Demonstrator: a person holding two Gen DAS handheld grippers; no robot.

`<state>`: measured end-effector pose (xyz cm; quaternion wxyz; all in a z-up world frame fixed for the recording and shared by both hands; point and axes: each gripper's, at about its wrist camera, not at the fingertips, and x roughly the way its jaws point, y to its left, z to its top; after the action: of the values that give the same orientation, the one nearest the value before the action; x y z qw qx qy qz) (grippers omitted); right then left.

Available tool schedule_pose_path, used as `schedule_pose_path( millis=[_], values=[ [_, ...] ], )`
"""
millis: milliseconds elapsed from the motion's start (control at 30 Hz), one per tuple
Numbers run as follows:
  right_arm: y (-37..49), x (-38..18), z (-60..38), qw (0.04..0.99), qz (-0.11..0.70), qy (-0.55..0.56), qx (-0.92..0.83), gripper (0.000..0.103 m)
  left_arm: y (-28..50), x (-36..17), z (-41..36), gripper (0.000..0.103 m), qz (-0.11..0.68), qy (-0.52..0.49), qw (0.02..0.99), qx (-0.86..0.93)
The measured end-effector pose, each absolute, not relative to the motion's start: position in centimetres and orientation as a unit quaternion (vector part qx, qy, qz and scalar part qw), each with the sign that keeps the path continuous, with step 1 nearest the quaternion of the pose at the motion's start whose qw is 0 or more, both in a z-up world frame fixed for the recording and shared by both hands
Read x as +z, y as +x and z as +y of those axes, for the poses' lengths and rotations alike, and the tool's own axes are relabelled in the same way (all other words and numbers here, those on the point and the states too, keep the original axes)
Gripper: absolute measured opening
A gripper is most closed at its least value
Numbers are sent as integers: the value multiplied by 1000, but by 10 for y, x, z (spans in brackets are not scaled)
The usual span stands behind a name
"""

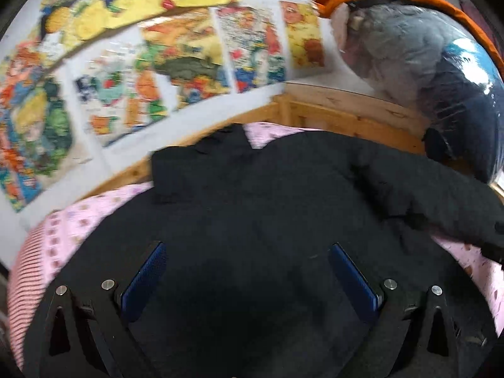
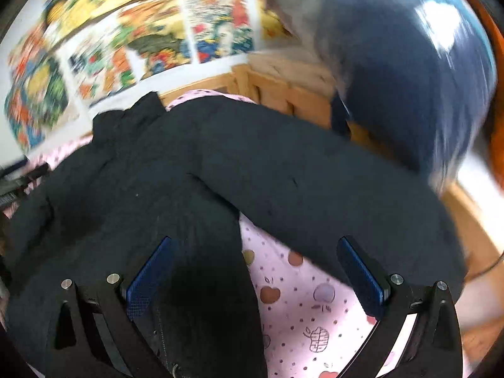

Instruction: Fold large clothes

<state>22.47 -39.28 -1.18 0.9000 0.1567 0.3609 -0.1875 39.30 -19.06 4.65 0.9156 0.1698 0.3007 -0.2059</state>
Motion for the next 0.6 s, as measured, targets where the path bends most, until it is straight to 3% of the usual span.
schedule_pose_path(
  millis=[333,600],
  values=[
    [203,-75,-448,866,286,319,-258,102,451,-9,-291,103,348,147,897,-229],
    [250,-79,-442,876,293,215,-318,102,469,-57,-322,103,363,213,883,-208]
  ],
)
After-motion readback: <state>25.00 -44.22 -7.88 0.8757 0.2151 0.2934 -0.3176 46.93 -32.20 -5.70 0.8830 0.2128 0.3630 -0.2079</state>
